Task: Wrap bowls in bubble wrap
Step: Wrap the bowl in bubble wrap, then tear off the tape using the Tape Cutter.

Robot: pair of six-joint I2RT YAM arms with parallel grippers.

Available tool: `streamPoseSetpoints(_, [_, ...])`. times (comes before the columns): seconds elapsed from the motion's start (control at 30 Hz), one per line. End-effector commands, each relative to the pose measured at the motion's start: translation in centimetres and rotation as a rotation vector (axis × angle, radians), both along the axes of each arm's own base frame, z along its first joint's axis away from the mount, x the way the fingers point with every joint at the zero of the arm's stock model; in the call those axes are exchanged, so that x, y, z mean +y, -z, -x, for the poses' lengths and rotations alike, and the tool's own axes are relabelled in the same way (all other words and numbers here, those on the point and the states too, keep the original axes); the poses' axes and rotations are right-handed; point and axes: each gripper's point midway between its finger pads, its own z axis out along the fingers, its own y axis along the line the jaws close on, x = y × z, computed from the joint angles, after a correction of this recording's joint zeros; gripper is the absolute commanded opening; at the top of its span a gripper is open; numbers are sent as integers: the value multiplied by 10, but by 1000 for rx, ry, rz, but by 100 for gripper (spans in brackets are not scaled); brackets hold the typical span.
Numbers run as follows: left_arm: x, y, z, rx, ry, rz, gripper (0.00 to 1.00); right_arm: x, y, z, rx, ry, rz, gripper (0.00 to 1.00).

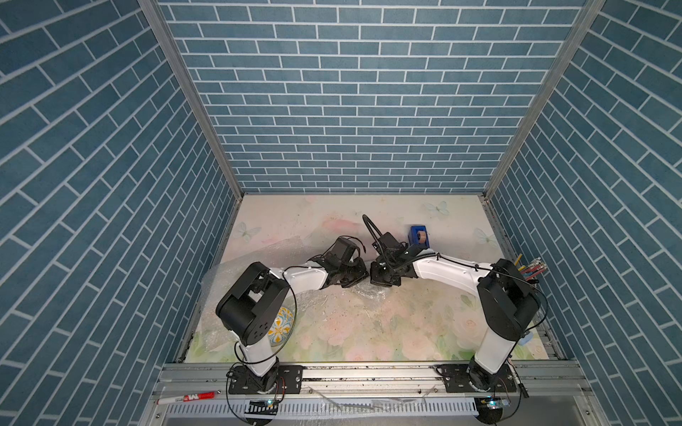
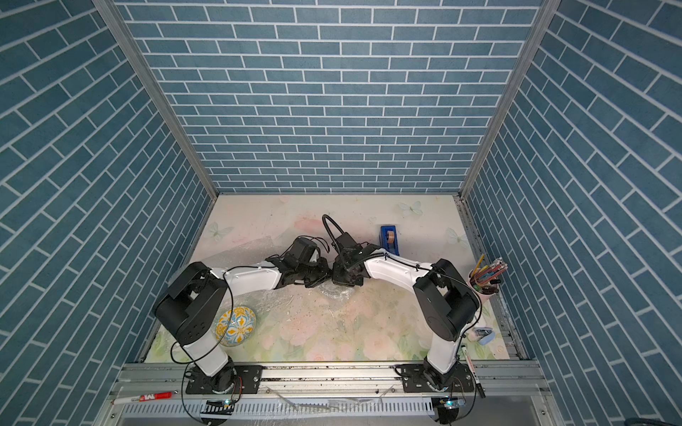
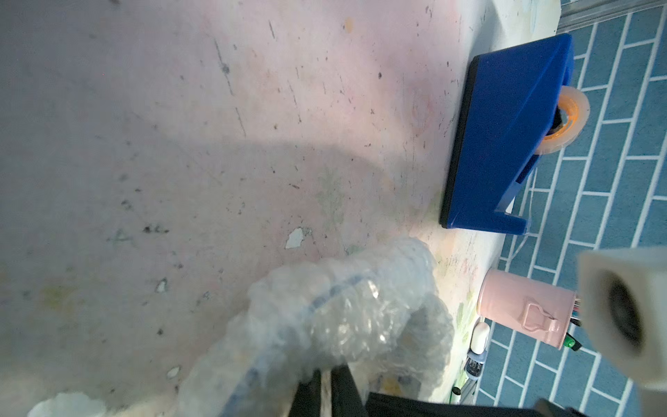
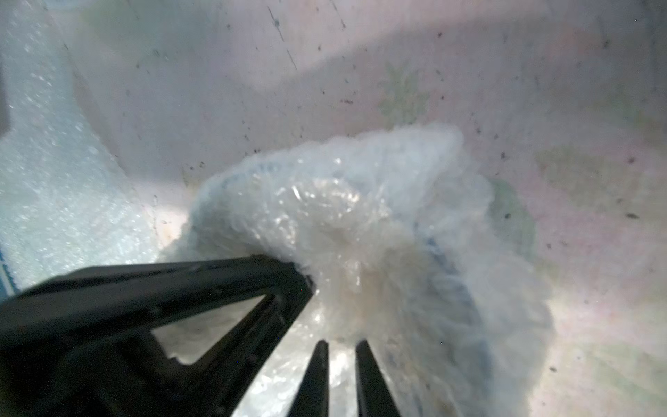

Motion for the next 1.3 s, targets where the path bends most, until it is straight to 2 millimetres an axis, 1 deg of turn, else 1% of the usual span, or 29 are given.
streamPoseSetpoints(0.0, [14, 29, 14, 79, -18, -69, 10, -18, -36, -5, -79, 2, 30, 27])
streamPoseSetpoints(0.07, [14, 29, 13, 79, -21, -66, 9, -30, -52, -5, -114, 11, 26, 31])
streamPoseSetpoints(0.13, [14, 30, 13, 81, -25, -65, 9, -47, -66, -6, -157, 43, 36, 34])
streamPoseSetpoints(0.17, [15, 30, 14, 83, -26, -64, 9, -58, -73, -7, -181, 67, 39, 35])
streamPoseSetpoints(0.23, [15, 31, 14, 84, -28, -64, 9, -86, -81, -11, -232, 131, 82, 36])
streamPoseSetpoints(0.27, [15, 30, 14, 82, -29, -63, 9, -105, -83, -14, -273, 175, 124, 37])
streamPoseSetpoints(0.3, [15, 31, 14, 86, -29, -63, 9, -123, -83, -17, -310, 214, 162, 38])
streamPoseSetpoints(0.33, [15, 32, 14, 87, -29, -64, 9, -134, -82, -18, -325, 233, 173, 39])
streamPoseSetpoints(0.4, [14, 31, 14, 87, -28, -61, 9, -155, -73, -22, -336, 247, 189, 38])
streamPoseSetpoints(0.47, [14, 32, 14, 88, -26, -62, 9, -169, -64, -25, -269, 287, 152, 36])
streamPoseSetpoints(0.53, [14, 31, 14, 86, -26, -63, 9, -171, -57, -30, -195, 304, 63, 34])
streamPoseSetpoints(0.6, [14, 32, 14, 87, -26, -63, 8, -165, -56, -38, -180, 284, -42, 34])
streamPoseSetpoints(0.77, [14, 34, 15, 95, -28, -61, 9, -176, -47, -57, -193, 286, -105, 39])
streamPoseSetpoints(0.8, [14, 34, 15, 95, -27, -60, 8, -180, -42, -59, -185, 296, -123, 40])
streamPoseSetpoints(0.93, [13, 34, 15, 95, -21, -63, 9, -191, -30, -67, -169, 327, -213, 40])
streamPoseSetpoints(1.03, [13, 35, 15, 95, -22, -60, 9, -193, -23, -70, -165, 331, -272, 40])
streamPoseSetpoints(1.1, [13, 35, 15, 95, -24, -59, 9, -196, -20, -73, -174, 334, -304, 40])
streamPoseSetpoints(1.27, [14, 37, 16, 98, -20, -63, 8, -197, -23, -81, -218, 313, -414, 40])
